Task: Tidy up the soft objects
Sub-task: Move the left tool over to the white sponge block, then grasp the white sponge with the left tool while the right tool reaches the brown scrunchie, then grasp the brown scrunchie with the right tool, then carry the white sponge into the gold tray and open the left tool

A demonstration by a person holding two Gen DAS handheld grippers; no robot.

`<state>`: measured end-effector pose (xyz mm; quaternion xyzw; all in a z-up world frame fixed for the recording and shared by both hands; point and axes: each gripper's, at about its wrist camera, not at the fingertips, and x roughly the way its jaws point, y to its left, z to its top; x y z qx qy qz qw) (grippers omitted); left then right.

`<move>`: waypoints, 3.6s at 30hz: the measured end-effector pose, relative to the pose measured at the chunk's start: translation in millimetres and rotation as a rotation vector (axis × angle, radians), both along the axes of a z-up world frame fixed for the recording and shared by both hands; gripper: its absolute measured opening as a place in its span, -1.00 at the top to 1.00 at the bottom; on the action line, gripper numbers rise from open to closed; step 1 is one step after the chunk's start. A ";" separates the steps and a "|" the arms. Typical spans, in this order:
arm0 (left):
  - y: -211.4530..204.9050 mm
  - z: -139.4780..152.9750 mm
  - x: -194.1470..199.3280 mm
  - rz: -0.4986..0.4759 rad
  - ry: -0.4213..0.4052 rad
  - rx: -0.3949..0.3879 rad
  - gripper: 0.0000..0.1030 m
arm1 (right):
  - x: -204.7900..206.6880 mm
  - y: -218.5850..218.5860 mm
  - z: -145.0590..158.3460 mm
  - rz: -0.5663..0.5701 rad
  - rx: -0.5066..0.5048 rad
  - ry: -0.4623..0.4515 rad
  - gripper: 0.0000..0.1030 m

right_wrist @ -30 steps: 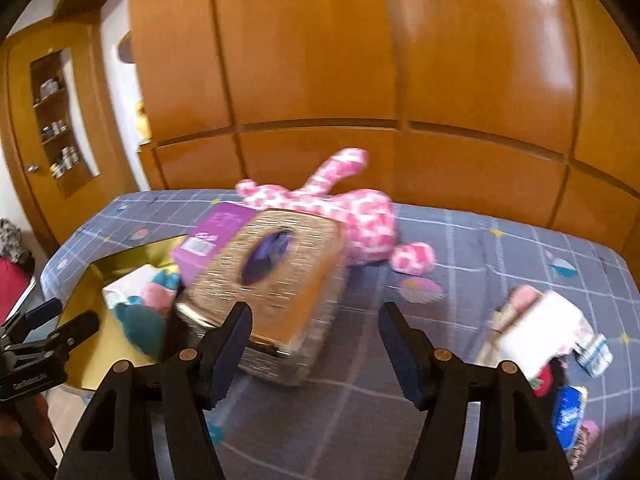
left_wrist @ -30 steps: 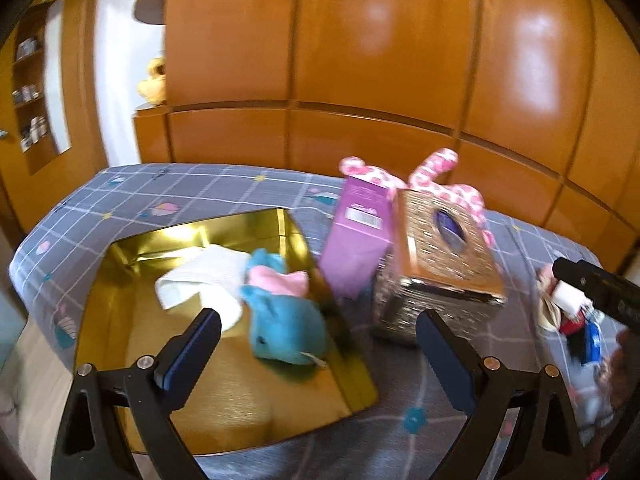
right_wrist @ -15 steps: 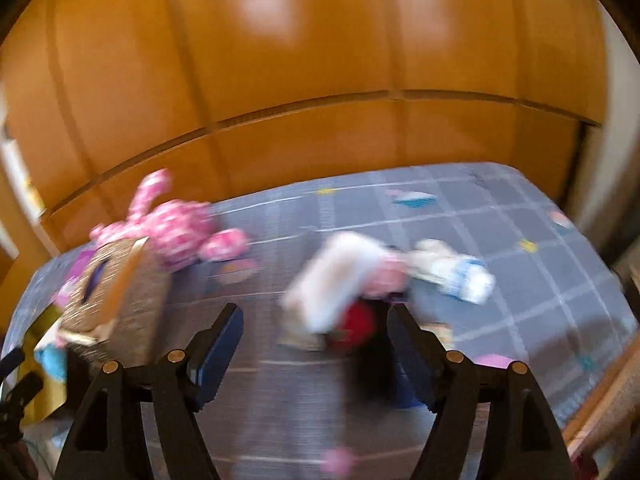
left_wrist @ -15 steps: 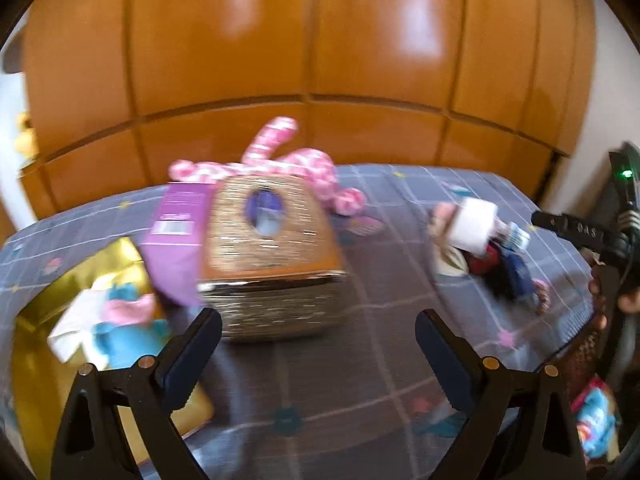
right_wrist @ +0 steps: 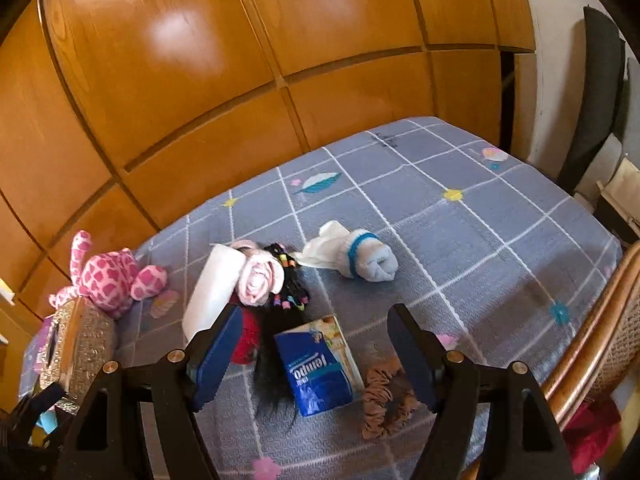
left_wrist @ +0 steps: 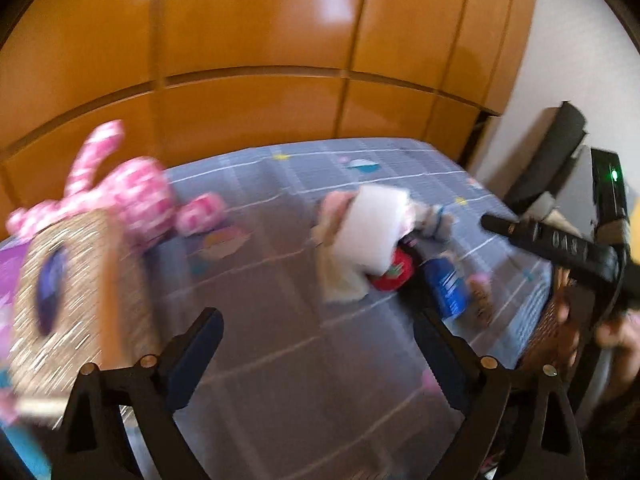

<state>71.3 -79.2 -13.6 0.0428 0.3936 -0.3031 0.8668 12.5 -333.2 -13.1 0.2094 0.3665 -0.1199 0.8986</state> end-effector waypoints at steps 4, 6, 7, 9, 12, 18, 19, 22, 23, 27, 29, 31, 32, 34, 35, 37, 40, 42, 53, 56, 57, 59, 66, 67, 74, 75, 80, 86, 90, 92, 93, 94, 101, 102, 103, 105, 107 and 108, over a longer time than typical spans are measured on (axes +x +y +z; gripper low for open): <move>-35.7 -8.5 30.8 -0.037 0.027 0.004 -0.90 | -0.2 -0.7 -2.6 0.031 0.035 -0.011 -0.47; -51.4 -13.6 46.6 -0.050 0.047 0.010 -0.90 | -0.5 -1.5 -2.8 0.040 0.050 -0.020 -0.47; -59.9 -16.0 53.6 -0.062 0.051 0.012 -0.90 | -0.8 -2.3 -3.2 0.040 0.058 -0.023 -0.47; -72.5 -20.9 64.1 -0.078 0.056 0.026 -0.90 | -2.0 -4.3 -4.2 0.043 0.080 -0.030 -0.47; -91.7 -30.4 76.2 -0.124 0.082 0.037 -0.90 | -2.8 -9.7 -6.8 0.039 0.128 -0.033 -0.47; -112.4 -51.5 93.5 -0.164 0.118 0.046 -0.84 | -3.5 -20.8 -13.0 0.027 0.217 -0.046 -0.47; -113.2 -54.4 95.9 -0.175 0.132 0.038 -0.55 | -3.8 -21.5 -13.4 0.027 0.223 -0.048 -0.47; -113.7 -59.2 97.2 -0.188 0.152 0.047 -0.09 | -3.7 -22.0 -13.6 0.029 0.226 -0.049 -0.47; -110.7 -57.5 94.6 -0.187 0.146 0.032 -0.08 | -3.7 -22.1 -13.3 0.029 0.224 -0.050 -0.47; -85.2 -37.9 78.8 -0.153 0.120 -0.020 -0.09 | -5.5 -22.3 -11.7 0.019 0.217 -0.059 -0.47; -65.6 -27.9 65.8 -0.118 0.095 -0.034 -0.11 | -5.1 -25.0 -12.8 0.010 0.230 -0.054 -0.47; -49.1 -24.6 51.6 -0.089 0.076 -0.020 -0.11 | -4.7 -27.6 -14.9 0.002 0.250 -0.046 -0.47; -41.7 -25.9 43.5 -0.075 0.067 -0.003 -0.11 | -4.4 -28.6 -16.0 0.001 0.259 -0.041 -0.47; -28.0 -30.2 29.3 -0.053 0.059 0.035 -0.11 | -2.3 -28.3 -16.8 0.008 0.259 -0.026 -0.47; -21.0 -33.8 21.7 -0.042 0.063 0.054 -0.11 | -0.2 -27.5 -17.9 0.016 0.260 -0.010 -0.47; -4.5 -44.4 6.5 -0.010 0.082 0.093 -0.11 | 6.8 -26.5 -21.5 0.045 0.265 0.043 -0.47; 11.1 -60.6 -6.2 0.018 0.094 0.141 -0.11 | 14.0 -26.5 -20.4 0.090 0.225 0.101 -0.47; 20.3 -75.1 -11.1 0.046 0.123 0.165 -0.11 | 16.9 -30.1 -14.0 0.126 0.192 0.131 -0.47; 28.9 -93.2 -18.4 0.076 0.130 0.168 -0.11 | 45.3 -4.2 -49.0 0.485 -0.122 0.675 -0.42; 26.1 -93.0 -17.8 0.073 0.121 0.169 -0.11 | 54.1 3.5 -62.4 0.538 -0.154 0.772 -0.35; 25.2 -93.1 -17.5 0.073 0.119 0.168 -0.11 | 58.0 5.4 -66.5 0.542 -0.165 0.795 -0.34; 26.2 -93.2 -18.0 0.076 0.117 0.164 -0.12 | 65.1 7.4 -77.1 0.549 -0.166 0.850 -0.32; 26.9 -94.1 -20.9 0.074 0.094 0.168 -0.12 | 74.0 5.5 -103.3 0.534 -0.192 0.934 0.31; 27.3 -94.0 -20.6 0.075 0.095 0.166 -0.12 | 73.4 5.0 -101.5 0.539 -0.196 0.923 0.68; 30.3 -90.5 -20.4 0.095 0.103 0.143 -0.08 | 47.7 -3.1 -58.7 0.470 -0.312 0.779 0.84; 31.1 -89.2 -20.7 0.096 0.106 0.138 -0.07 | 44.5 -2.2 -46.0 0.458 -0.318 0.725 0.84; 33.6 -79.5 -24.3 0.105 0.098 0.118 -0.06 | 37.3 31.8 -6.5 0.499 -0.291 0.484 0.84; 44.0 -46.5 -28.7 0.131 0.040 0.060 -0.06 | 43.0 88.0 -18.3 0.593 -0.201 0.361 0.84; 54.6 -21.1 -30.1 0.161 0.004 0.010 -0.06 | 47.0 112.4 -49.9 0.627 -0.128 0.358 0.84; 61.1 -8.1 -29.0 0.182 -0.016 -0.014 -0.07 | 50.8 119.7 -62.5 0.628 -0.104 0.373 0.84; 64.5 -1.7 -27.0 0.189 -0.021 -0.026 -0.07 | 52.2 124.2 -69.2 0.628 -0.101 0.384 0.84; 69.0 6.2 -24.6 0.199 -0.029 -0.043 -0.07 | 52.8 130.6 -75.5 0.628 -0.105 0.392 0.84; 122.6 48.1 3.2 0.346 -0.074 -0.141 -0.07 | 54.3 144.8 -95.0 0.616 -0.100 0.406 0.82; 135.6 51.8 9.1 0.390 -0.083 -0.148 -0.07 | 53.9 145.4 -95.0 0.622 -0.103 0.403 0.82; 145.6 53.3 12.8 0.421 -0.084 -0.152 -0.07 | 53.4 145.7 -94.7 0.625 -0.105 0.400 0.82; 173.8 54.0 22.8 0.517 -0.069 -0.169 -0.07 | 51.5 146.1 -94.1 0.627 -0.109 0.394 0.82; 203.0 51.3 29.6 0.613 -0.053 -0.184 -0.07 | 51.5 145.3 -94.5 0.623 -0.104 0.390 0.82; 215.7 50.1 31.5 0.655 -0.046 -0.188 -0.07 | 50.8 145.1 -94.3 0.620 -0.102 0.388 0.82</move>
